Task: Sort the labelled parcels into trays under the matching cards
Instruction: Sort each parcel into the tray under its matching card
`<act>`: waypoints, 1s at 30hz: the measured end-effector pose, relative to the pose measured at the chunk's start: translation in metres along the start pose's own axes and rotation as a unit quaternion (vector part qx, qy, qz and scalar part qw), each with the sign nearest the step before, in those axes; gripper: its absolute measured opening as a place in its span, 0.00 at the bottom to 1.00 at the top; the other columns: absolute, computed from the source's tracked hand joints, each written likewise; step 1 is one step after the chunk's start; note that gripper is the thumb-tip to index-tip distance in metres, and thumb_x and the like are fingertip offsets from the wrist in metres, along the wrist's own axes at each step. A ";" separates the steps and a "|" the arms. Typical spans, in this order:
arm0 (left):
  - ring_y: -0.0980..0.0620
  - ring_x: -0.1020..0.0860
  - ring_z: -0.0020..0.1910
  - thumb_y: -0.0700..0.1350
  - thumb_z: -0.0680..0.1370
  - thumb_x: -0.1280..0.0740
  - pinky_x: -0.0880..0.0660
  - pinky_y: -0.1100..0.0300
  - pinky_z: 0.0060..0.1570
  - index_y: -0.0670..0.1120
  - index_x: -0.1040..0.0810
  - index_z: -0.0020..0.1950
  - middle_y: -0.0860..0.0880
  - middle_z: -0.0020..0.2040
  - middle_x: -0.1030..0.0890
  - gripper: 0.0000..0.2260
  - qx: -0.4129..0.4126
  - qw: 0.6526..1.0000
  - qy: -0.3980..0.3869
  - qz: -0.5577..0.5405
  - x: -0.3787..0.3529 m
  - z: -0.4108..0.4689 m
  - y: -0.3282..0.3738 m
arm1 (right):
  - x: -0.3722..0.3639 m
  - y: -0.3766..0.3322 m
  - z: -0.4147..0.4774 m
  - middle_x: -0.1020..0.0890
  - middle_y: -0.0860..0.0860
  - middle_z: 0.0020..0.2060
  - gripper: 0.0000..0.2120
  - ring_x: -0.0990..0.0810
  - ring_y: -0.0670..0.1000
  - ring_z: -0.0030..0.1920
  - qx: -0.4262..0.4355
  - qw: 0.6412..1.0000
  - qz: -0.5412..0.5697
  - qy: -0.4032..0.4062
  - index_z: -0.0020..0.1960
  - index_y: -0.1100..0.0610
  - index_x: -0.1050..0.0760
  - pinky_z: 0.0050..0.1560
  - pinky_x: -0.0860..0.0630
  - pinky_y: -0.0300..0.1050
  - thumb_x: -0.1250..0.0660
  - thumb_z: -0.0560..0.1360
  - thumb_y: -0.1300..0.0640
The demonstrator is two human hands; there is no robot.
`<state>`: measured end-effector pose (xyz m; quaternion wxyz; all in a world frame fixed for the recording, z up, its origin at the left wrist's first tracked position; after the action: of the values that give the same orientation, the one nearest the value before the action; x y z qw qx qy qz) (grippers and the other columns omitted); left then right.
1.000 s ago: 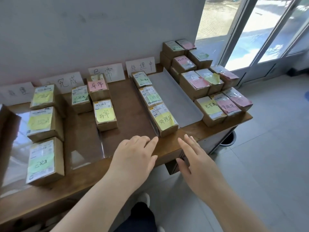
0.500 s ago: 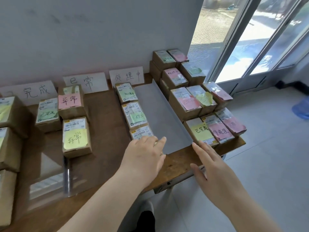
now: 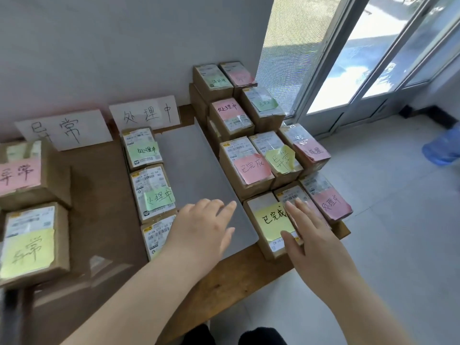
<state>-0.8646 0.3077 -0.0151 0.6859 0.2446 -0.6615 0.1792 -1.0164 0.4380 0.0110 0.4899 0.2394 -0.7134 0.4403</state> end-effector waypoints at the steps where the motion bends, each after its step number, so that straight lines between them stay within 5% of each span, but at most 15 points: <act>1: 0.48 0.19 0.48 0.53 0.71 0.28 0.22 0.53 0.40 0.46 0.23 0.64 0.49 0.50 0.18 0.23 0.007 1.000 0.007 0.011 -0.007 0.003 0.000 | 0.001 0.006 0.006 0.48 0.41 0.76 0.27 0.53 0.43 0.76 0.000 1.000 0.003 -0.006 0.76 0.45 0.48 0.70 0.43 0.38 0.42 0.80 0.51; 14: 0.48 0.18 0.43 0.51 0.65 0.23 0.21 0.54 0.36 0.44 0.19 0.58 0.49 0.46 0.17 0.24 0.126 0.991 0.027 0.033 -0.011 0.075 0.067 | 0.054 0.110 0.120 0.44 0.40 0.75 0.27 0.43 0.47 0.75 0.075 0.995 0.044 -0.050 0.76 0.43 0.47 0.70 0.33 0.51 0.41 0.79 0.50; 19: 0.46 0.18 0.45 0.51 0.66 0.24 0.21 0.51 0.38 0.43 0.19 0.58 0.47 0.48 0.17 0.23 0.197 0.980 0.015 0.031 -0.016 0.098 0.086 | 0.064 0.150 0.167 0.45 0.43 0.76 0.27 0.43 0.48 0.75 0.078 0.995 0.024 -0.062 0.76 0.47 0.46 0.70 0.36 0.49 0.42 0.80 0.49; 21: 0.47 0.20 0.52 0.53 0.72 0.31 0.22 0.51 0.45 0.45 0.23 0.64 0.48 0.55 0.19 0.22 0.246 0.969 0.005 0.018 -0.014 0.105 0.093 | 0.066 0.161 0.184 0.45 0.44 0.76 0.27 0.45 0.48 0.75 0.083 0.993 0.022 -0.074 0.76 0.47 0.47 0.70 0.38 0.49 0.42 0.80 0.49; 24: 0.52 0.33 0.69 0.57 0.81 0.47 0.32 0.56 0.61 0.50 0.42 0.76 0.53 0.71 0.33 0.25 0.320 0.947 -0.010 -0.005 -0.014 0.115 0.095 | 0.065 0.172 0.207 0.44 0.46 0.76 0.28 0.48 0.48 0.76 0.077 0.992 0.012 -0.094 0.77 0.50 0.48 0.71 0.41 0.48 0.43 0.80 0.49; 30: 0.50 0.34 0.68 0.59 0.81 0.50 0.30 0.55 0.58 0.50 0.49 0.78 0.51 0.73 0.35 0.28 0.447 0.888 -0.034 -0.101 -0.028 0.126 0.076 | 0.058 0.180 0.238 0.32 0.52 0.71 0.26 0.34 0.54 0.70 0.029 0.990 0.074 -0.114 0.75 0.56 0.43 0.63 0.34 0.47 0.42 0.80 0.50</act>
<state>-1.0132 0.2996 -0.0352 0.4951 0.5970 -0.5061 0.3773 -1.2951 0.3273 -0.0383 0.3644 0.2484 -0.7673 0.4655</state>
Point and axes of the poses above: each hand's wrist, its own z-axis towards the middle knuckle, its own x-axis out of the back of the hand, y = z × x, the point moved 2 cm from there along z, towards the middle knuckle
